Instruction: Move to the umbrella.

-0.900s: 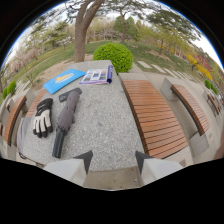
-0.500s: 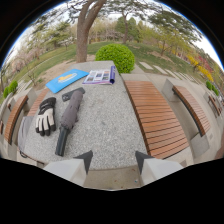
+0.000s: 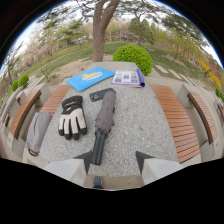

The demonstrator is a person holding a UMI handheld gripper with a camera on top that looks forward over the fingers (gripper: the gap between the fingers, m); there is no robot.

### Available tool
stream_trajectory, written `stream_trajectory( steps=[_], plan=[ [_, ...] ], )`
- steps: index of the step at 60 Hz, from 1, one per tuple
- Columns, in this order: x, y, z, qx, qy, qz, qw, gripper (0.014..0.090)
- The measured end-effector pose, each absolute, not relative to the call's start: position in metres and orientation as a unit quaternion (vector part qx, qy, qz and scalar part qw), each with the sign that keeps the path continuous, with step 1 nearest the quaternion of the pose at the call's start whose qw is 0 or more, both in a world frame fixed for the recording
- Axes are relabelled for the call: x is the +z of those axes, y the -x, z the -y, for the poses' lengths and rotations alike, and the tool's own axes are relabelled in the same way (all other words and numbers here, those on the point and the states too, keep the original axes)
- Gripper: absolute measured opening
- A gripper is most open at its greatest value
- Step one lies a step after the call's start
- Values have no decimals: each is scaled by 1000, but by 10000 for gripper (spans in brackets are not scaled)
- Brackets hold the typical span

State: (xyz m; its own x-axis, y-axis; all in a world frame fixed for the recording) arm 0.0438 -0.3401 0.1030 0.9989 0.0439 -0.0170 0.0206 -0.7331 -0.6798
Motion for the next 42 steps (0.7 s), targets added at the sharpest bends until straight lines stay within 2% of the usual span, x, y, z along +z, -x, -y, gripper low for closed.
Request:
stream_trajectory(
  steps=[16, 42],
  plan=[
    [98, 0, 266, -3, 929, 7, 371, 846],
    [44, 10, 149, -39, 934, -5, 355, 847]
  ],
)
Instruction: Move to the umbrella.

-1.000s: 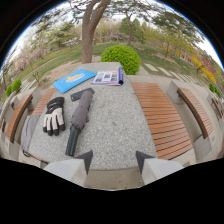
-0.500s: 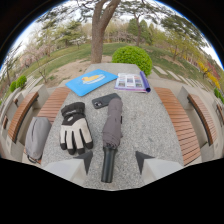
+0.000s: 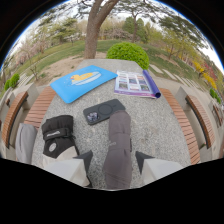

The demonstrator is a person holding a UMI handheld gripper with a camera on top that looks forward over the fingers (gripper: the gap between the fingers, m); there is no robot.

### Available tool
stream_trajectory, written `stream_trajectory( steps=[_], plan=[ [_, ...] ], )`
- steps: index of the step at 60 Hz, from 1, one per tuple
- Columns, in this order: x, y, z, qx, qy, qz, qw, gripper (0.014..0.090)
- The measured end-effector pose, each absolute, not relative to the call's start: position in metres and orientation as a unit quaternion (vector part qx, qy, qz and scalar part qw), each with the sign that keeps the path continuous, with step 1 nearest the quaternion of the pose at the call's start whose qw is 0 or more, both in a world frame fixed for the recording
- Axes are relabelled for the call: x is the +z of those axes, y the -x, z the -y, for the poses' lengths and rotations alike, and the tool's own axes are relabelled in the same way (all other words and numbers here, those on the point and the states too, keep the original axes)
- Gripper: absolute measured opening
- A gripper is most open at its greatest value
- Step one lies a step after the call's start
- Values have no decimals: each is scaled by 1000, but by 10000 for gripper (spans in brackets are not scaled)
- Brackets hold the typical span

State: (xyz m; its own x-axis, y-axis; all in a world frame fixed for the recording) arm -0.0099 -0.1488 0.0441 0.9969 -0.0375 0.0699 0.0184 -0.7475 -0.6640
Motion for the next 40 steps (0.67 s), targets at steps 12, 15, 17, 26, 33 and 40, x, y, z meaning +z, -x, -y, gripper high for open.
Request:
stream_trajectory(
  steps=[12, 15, 17, 26, 33, 40],
  plan=[
    [28, 7, 125, -44, 936, -7, 348, 849],
    [26, 7, 122, -43, 937, -6, 346, 848],
    [25, 7, 121, -42, 938, -6, 345, 848],
    [24, 7, 120, -40, 938, -4, 344, 850],
    [24, 6, 120, -39, 938, -4, 343, 849],
    [25, 8, 122, -35, 939, -5, 343, 850]
  ],
)
